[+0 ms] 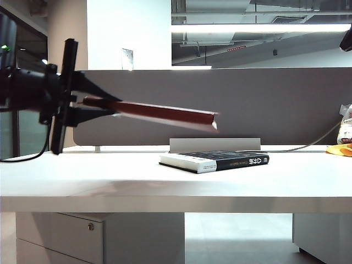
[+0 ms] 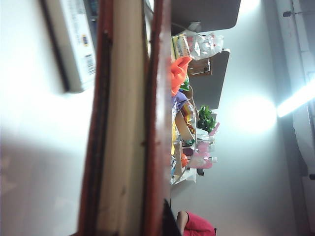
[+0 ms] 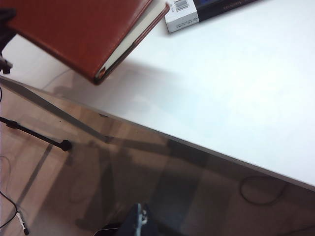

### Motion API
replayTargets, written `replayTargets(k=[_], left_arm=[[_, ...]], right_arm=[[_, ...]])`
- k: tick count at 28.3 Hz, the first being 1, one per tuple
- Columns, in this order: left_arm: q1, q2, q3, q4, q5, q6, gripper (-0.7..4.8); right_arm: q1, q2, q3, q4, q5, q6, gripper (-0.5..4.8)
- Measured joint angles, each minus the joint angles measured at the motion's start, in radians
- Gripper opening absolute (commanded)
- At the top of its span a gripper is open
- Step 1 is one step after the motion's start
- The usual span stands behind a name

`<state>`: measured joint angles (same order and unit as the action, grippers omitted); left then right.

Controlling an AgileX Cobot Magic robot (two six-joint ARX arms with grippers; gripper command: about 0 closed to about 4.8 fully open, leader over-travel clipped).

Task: Pick up the red book and place it on top of the black book.

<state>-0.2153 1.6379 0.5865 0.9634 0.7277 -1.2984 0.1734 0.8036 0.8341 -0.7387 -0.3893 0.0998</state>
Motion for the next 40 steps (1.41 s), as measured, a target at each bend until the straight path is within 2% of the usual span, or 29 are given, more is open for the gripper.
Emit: replayTargets(k=[11,28,40], left_arm=[[-0.059,0.044,0.151,-0.059,-0.115,0.010,-0.06],[-0.074,0.278,0.407,-0.176,-0.118,0.000,-0.06],[-0.087,0.386,0.617,-0.368,-0.118,0.035,-0.06]], right_arm=[[0.000,0.024,0.000,0.018,0.000,0.000,-0.06],[0.000,0.042,0.000,0.025,0.000,0.000,-0.06],[0.001,0.112,-0.002,0.058,-0.006,0.000,-0.06]])
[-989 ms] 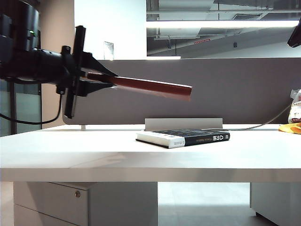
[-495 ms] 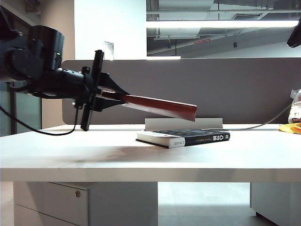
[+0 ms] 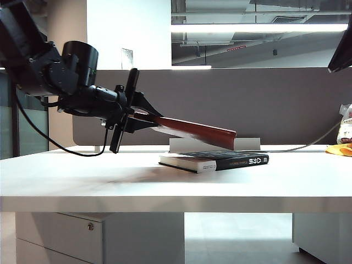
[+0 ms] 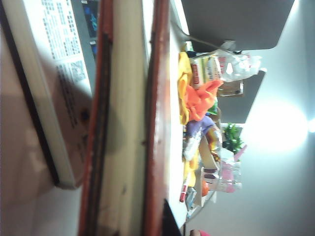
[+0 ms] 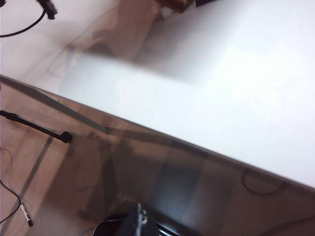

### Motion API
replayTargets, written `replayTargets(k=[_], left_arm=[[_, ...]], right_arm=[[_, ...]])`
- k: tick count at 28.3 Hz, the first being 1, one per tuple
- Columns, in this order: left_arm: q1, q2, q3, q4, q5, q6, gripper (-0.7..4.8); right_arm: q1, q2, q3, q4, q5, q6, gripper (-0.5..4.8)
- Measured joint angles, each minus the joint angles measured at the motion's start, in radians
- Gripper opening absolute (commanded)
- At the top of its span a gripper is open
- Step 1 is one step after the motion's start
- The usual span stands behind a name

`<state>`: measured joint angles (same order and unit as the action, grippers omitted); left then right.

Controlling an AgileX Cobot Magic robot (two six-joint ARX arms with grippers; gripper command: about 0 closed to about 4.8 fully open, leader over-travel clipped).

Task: Pick up the red book and place it on top of the black book.

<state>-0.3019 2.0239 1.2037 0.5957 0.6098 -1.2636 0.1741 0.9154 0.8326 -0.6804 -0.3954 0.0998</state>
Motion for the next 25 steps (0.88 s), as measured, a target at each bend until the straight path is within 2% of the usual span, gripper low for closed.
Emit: replayTargets(k=[6,12,19,25], left_arm=[[-0.001,0.020,0.084,-0.140,0.004,0.063,-0.06],[-0.001,0.020,0.113,-0.152,0.014,0.090,-0.06],[-0.001,0.021,0.112,-0.208,0.021,0.097,-0.06],[-0.001,0.021,0.122,-0.233,0.021,0.101,-0.06]], right_arm=[[0.000,0.034,0.001,0.108,-0.006,0.018,-0.06],[0.003,0.131,0.014,0.204,-0.069,0.076,-0.06],[0.051,0.290,0.166,0.183,-0.069,0.091,-0.06],[0.085,0.447,0.369,0.079,-0.020,0.085,-0.06]])
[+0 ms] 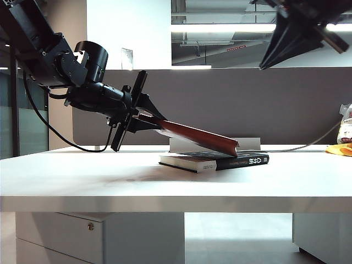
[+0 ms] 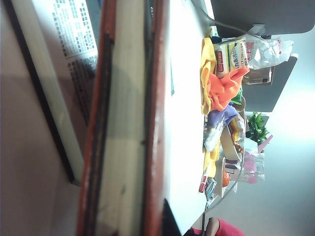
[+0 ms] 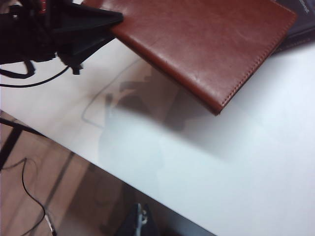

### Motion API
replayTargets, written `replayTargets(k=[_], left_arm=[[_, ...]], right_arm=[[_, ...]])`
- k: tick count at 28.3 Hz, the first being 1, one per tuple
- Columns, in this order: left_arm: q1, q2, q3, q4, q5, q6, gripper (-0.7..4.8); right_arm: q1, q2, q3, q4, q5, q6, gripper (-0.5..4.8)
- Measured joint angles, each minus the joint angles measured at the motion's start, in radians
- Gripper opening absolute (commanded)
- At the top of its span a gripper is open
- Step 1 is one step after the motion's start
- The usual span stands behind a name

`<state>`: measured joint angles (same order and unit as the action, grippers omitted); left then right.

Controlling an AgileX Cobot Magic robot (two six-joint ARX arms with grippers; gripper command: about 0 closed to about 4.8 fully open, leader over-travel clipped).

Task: Pick up the red book and place it on top of the black book.

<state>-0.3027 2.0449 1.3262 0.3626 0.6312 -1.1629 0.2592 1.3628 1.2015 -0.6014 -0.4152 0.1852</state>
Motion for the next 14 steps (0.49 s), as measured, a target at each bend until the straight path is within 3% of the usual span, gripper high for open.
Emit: replayTargets(k=[14], left_arm=[[0.000,0.006,0.080,-0.092,0.009,0.048,-0.06]], right_arm=[[0.001,0.044,0.157,-0.103,0.111,-0.056,-0.06]])
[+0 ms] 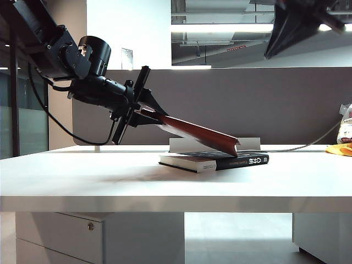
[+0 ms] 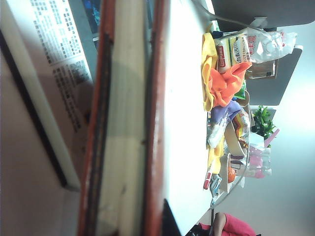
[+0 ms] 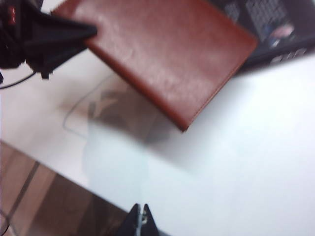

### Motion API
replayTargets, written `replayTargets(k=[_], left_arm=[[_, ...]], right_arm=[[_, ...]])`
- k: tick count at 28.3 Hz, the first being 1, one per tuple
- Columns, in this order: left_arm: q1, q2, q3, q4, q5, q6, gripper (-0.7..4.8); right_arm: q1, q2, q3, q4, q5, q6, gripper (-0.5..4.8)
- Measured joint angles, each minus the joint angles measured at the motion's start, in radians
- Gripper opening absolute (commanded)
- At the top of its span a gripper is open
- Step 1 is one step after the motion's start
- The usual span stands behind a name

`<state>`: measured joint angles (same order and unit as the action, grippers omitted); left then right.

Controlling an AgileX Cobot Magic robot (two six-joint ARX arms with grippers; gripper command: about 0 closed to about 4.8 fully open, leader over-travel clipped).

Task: Pick up the red book and place it on top of the black book.

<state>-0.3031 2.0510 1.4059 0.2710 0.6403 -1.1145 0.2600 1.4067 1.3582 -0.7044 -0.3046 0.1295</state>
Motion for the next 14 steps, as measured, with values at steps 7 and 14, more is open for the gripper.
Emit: replayTargets(k=[7,14], left_arm=[[-0.002,0.041,0.073,-0.037,-0.001,0.000,-0.06],[-0.019,0.086,0.132,-0.066,-0.004,-0.003,-0.06]], right_arm=[[0.000,-0.003,0.082,0.016,0.102,-0.055,-0.06],[0.000,-0.001,0.081,0.041,0.130,-0.074,-0.06]])
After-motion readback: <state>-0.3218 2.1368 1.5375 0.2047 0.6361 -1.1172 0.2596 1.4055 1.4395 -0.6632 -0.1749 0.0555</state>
